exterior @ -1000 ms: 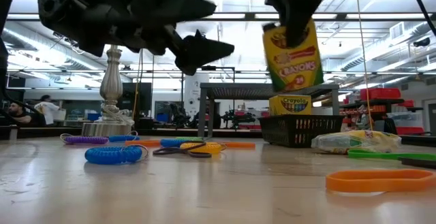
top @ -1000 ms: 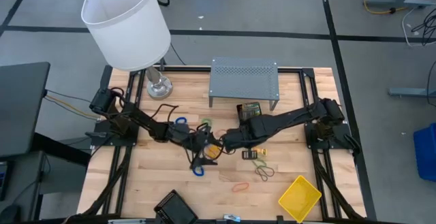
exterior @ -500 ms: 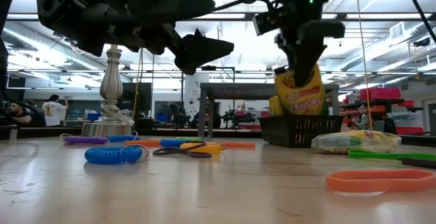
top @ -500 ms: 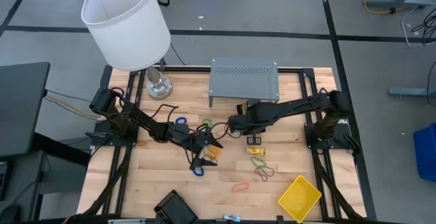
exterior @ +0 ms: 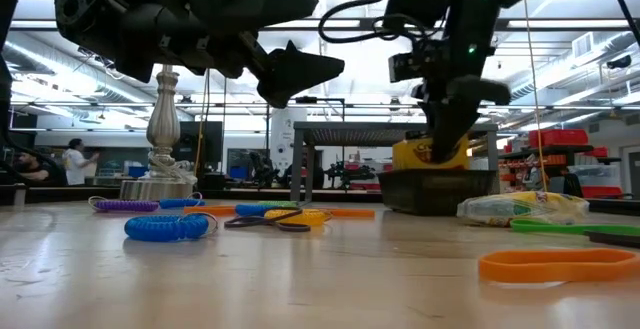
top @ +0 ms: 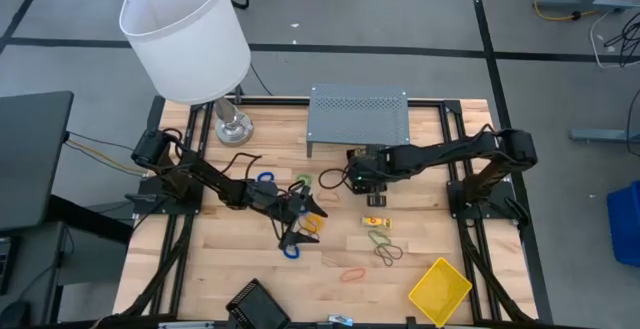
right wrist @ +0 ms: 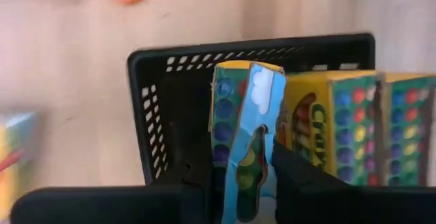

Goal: Pick & Place Office Desk Supplies
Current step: Put the yellow crayon box into the top black bin

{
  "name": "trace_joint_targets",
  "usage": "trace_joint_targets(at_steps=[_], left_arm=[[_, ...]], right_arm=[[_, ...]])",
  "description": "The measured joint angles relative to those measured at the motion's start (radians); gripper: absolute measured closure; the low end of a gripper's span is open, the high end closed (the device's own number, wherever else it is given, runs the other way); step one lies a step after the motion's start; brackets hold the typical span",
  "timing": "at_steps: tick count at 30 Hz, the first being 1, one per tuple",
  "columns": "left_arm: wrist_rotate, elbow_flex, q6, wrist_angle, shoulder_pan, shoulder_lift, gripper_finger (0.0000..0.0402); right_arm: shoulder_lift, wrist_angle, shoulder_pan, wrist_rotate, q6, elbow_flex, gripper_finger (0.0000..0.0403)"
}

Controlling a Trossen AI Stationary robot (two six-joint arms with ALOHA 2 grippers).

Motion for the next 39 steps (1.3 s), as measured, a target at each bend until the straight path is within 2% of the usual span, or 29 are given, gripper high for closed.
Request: trace_joint_targets(at_steps=[2, 6, 10, 13, 17, 21, 27, 34, 39], left_arm=[[-0.001, 0.0, 0.0, 0.003, 0.0, 0.0, 0.0028], [-0.001, 0.0, 0.0, 0.004, 0.0, 0.0, 0.0028], [0.001, 0.0, -0.006, 0.004, 0.0, 0.0, 0.0028], [0.015, 0.0, -0.007, 0.004, 0.0, 0.0, 0.0028], [0.017, 0.0, -0.006, 0.004, 0.0, 0.0, 0.0028], [0.017, 0.0, -0.006, 0.004, 0.0, 0.0, 0.0028], [0.018, 0.0, -0.006, 0.004, 0.0, 0.0, 0.0028], [0.018, 0.0, -0.006, 0.004, 0.0, 0.0, 0.0028], [0.018, 0.0, -0.007, 0.004, 0.0, 0.0, 0.0028]], right_arm=[[0.001, 0.014, -0.014, 0.045, -0.001, -0.005, 0.032], [-0.001, 0.011, -0.04, 0.066, 0.022, -0.007, 0.0318], [0.0, -0.003, -0.049, 0.066, 0.067, -0.01, 0.0236], [0.0, -0.01, -0.046, 0.106, 0.108, -0.01, 0.0178], [0.0, -0.033, -0.019, 0.182, 0.16, -0.01, 0.0149], [0.0, -0.042, 0.019, 0.269, 0.188, -0.01, 0.0159], [-0.001, -0.049, 0.072, 0.391, 0.248, -0.009, 0.0199], [-0.001, -0.073, 0.108, 0.449, 0.337, -0.007, 0.025], [-0.001, -0.176, 0.131, 0.524, 0.445, 0.033, 0.0279]])
